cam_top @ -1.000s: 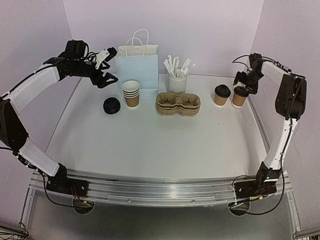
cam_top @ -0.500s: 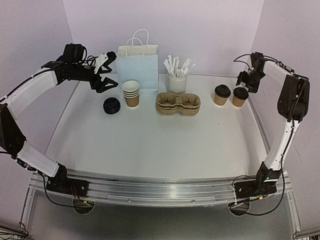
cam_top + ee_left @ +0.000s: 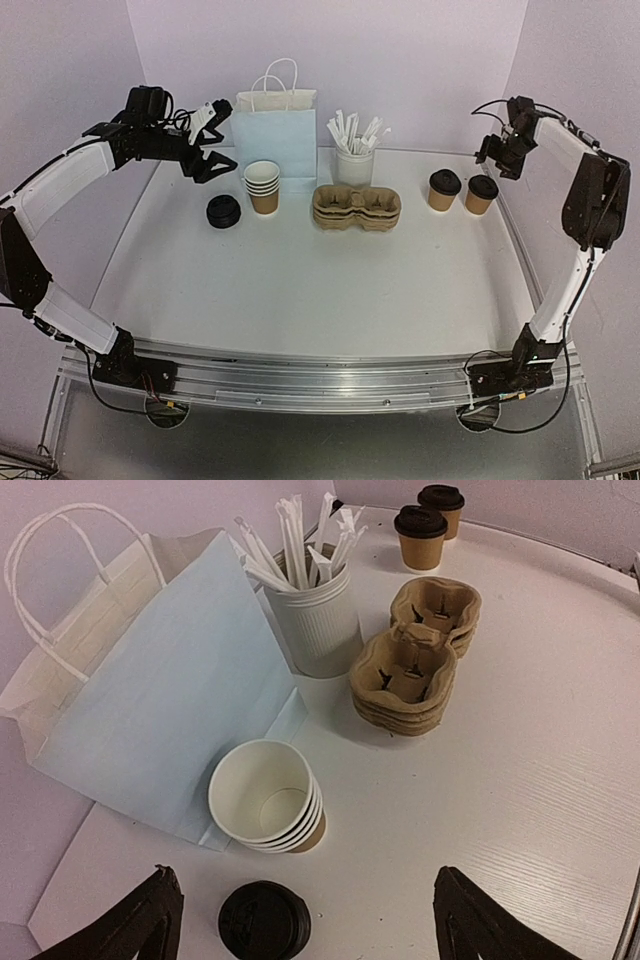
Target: Pack the takeout coffee
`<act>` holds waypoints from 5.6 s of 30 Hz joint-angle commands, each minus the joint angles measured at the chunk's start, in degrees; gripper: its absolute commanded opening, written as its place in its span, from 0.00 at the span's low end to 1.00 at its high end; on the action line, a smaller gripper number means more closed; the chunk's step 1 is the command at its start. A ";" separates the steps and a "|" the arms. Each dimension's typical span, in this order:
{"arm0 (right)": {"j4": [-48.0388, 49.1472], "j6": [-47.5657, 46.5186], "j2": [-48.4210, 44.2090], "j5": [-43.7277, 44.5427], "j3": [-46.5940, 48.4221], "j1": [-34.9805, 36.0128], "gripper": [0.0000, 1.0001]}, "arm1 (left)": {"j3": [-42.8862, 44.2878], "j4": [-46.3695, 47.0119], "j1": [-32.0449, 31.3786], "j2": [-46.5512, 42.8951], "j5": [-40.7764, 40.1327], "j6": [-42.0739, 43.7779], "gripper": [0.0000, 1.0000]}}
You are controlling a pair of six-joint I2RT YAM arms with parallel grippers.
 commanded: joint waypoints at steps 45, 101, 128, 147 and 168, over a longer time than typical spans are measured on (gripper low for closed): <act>2.53 17.10 -7.10 8.20 -4.65 39.18 0.68 | 58.82 -16.56 1.52 45.39 7.54 14.41 0.67; 3.57 21.17 -12.00 10.14 -4.10 40.52 0.69 | 19.65 -42.92 -21.49 -10.30 5.26 23.52 0.00; 0.60 21.03 11.84 22.13 10.40 46.50 0.57 | -8.17 -18.02 -23.55 -13.39 3.98 6.99 0.00; -0.99 20.12 19.28 23.56 13.80 46.41 0.37 | -6.63 -18.26 -23.71 -12.33 3.21 5.86 0.00; -4.03 19.22 15.72 27.04 15.93 46.50 0.00 | -6.26 -17.92 -23.71 -11.76 2.73 5.43 0.00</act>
